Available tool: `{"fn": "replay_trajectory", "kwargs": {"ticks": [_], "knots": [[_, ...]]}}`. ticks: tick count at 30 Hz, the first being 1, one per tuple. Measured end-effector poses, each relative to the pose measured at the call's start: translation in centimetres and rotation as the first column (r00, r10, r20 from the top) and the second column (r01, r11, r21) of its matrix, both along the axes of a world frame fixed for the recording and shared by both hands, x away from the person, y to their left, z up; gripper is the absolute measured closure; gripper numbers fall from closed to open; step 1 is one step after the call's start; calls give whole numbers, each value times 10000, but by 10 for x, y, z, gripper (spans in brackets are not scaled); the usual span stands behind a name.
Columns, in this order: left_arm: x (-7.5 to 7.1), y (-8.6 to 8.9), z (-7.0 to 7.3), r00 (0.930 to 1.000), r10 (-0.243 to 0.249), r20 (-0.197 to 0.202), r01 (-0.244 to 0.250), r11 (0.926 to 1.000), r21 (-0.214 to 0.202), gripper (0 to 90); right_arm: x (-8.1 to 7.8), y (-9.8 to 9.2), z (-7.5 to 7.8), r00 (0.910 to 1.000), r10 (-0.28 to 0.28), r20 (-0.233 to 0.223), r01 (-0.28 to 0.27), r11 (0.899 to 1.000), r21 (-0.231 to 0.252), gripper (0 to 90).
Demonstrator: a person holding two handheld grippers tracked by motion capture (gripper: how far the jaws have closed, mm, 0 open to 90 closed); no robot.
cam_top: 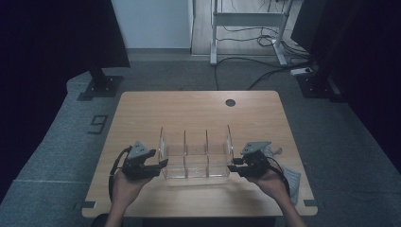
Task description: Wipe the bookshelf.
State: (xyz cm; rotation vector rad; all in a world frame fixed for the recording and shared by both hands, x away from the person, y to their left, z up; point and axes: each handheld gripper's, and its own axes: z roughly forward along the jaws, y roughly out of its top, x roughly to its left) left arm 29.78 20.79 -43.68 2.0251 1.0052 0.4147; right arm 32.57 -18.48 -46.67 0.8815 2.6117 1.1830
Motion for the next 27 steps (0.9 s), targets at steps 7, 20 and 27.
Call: {"fn": "replay_trajectory", "kwargs": {"ticks": [7, 20, 27], "knots": [[9, 3, -3, 9986, 508, -162, -506, 9986, 151, 433, -4, 12, -2, 9992, 406, -49, -406, 9991, -103, 603], [18, 0, -9, 9961, 790, -393, -769, 9957, 524, 654, -9, -8, 1, 9997, 106, 212, -97, 9990, -430, 471], [21, 3, -10, 9952, 937, -270, -915, 9932, 724, 714, -7, -33, 5, 9946, -955, 416, 977, 9938, -536, 404]]}}
